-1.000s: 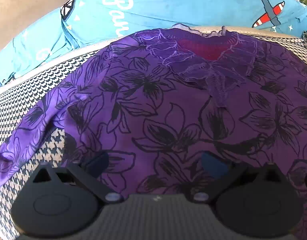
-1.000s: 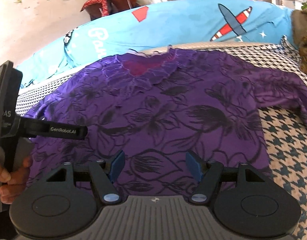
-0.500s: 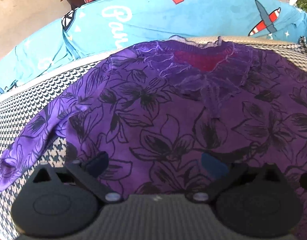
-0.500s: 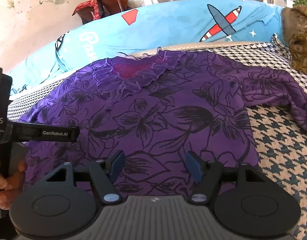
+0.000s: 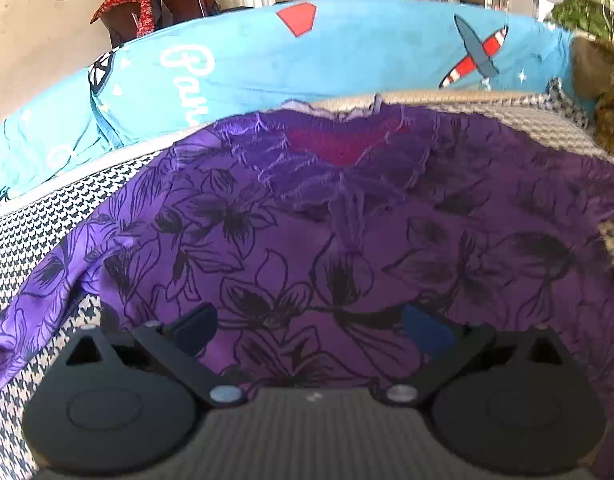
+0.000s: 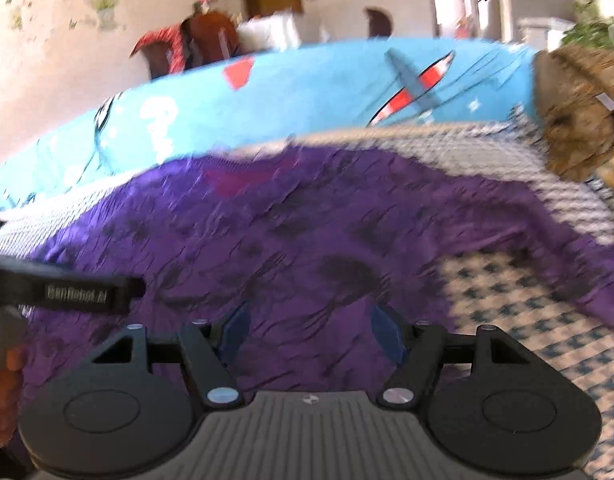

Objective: Fold clothes

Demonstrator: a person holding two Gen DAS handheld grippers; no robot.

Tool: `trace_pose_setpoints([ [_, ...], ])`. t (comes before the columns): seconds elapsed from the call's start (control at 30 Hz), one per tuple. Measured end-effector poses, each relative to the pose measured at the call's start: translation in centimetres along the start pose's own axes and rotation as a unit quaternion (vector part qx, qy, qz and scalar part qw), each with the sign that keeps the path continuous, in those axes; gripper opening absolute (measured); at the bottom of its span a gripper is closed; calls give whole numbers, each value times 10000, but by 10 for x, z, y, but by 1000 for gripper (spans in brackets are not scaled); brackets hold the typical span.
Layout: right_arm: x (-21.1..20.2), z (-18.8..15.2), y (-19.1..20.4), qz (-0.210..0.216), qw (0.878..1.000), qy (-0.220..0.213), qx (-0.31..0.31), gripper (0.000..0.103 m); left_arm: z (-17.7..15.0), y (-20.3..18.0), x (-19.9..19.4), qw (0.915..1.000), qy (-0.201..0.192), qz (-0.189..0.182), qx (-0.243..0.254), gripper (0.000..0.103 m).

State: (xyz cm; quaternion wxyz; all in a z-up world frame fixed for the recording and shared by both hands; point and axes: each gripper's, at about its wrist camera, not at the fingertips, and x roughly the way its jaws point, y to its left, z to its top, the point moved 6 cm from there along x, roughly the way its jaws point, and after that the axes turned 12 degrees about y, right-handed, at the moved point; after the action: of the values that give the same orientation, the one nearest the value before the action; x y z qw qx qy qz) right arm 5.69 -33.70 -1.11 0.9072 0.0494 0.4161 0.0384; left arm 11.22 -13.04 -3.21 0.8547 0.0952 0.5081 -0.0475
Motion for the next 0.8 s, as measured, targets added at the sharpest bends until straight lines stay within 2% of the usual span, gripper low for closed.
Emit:
trace_pose_setpoints([
  [0.17, -39, 3, -56, -495, 9964, -390, 562, 67, -6, 1, 15, 9998, 156, 98, 12, 103],
  [0.27, -69, 4, -93, -868, 9902, -658, 869, 67, -8, 1, 20, 9998, 189, 34, 9, 103],
  [0.37, -94, 7, -136, -1391, 9798, -887, 1133, 67, -11, 1, 25, 9996, 251, 75, 60, 103],
  [0.57, -117, 7, -218, -2197, 9586, -934, 1551, 67, -11, -1, 29, 9996, 272, -5, 84, 103],
  [0.67, -116, 5, -251, -2208, 9521, -945, 1891, 67, -10, -2, 31, 9996, 275, -29, 72, 103],
  [0.73, -109, 3, -262, -1921, 9539, -862, 2139, 67, -9, -2, 32, 9996, 278, -42, 58, 103],
  [0.8, -98, 4, -265, -1755, 9587, -689, 2131, 67, -9, -2, 32, 9996, 276, -42, 54, 103],
])
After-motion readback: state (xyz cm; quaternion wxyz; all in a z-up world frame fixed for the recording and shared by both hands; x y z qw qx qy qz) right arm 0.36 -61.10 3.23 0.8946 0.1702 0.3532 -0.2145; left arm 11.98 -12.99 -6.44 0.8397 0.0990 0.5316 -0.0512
